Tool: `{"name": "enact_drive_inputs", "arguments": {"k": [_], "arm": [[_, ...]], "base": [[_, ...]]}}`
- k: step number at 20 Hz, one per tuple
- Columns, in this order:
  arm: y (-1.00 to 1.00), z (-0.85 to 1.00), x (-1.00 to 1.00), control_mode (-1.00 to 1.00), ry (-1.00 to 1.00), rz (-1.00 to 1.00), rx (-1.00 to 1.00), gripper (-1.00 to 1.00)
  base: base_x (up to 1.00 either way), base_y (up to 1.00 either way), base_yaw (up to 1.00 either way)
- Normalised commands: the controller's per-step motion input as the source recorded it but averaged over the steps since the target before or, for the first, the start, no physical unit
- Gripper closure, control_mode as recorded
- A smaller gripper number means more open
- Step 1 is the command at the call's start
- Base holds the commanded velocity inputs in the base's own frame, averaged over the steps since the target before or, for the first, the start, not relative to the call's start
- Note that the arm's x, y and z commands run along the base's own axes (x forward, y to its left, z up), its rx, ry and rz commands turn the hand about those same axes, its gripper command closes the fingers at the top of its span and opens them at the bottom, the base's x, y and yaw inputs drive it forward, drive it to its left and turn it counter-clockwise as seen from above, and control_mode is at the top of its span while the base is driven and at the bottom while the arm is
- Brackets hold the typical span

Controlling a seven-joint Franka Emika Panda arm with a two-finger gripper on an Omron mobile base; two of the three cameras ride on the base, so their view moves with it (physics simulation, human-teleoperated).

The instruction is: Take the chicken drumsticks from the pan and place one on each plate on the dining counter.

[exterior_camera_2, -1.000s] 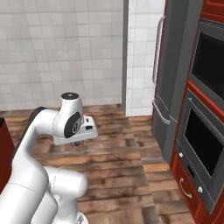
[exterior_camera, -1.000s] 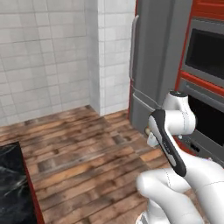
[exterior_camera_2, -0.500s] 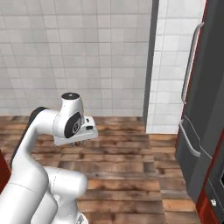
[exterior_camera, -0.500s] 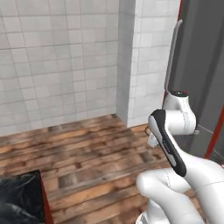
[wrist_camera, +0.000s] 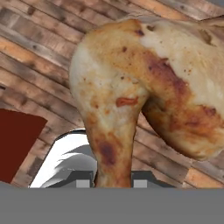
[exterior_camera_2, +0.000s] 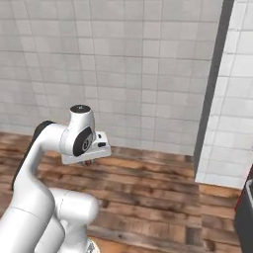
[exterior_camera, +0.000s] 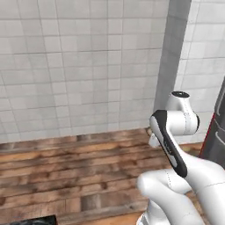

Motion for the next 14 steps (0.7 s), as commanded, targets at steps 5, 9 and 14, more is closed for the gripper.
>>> {"name": "enact_drive_inputs", "arguments": {"k": [5, 9, 14], "arm": [[0.0, 0.0, 0.0, 1.0, 0.0, 0.0, 0.0, 1.0], [0.0, 0.0, 0.0, 1.0, 0.0, 0.0, 0.0, 1.0], [0.0, 0.0, 0.0, 1.0, 0.0, 0.0, 0.0, 1.0]], "base": [[1.0, 0.0, 0.42], [1.0, 0.0, 0.47], [0.93, 0.0, 0.64]]}}
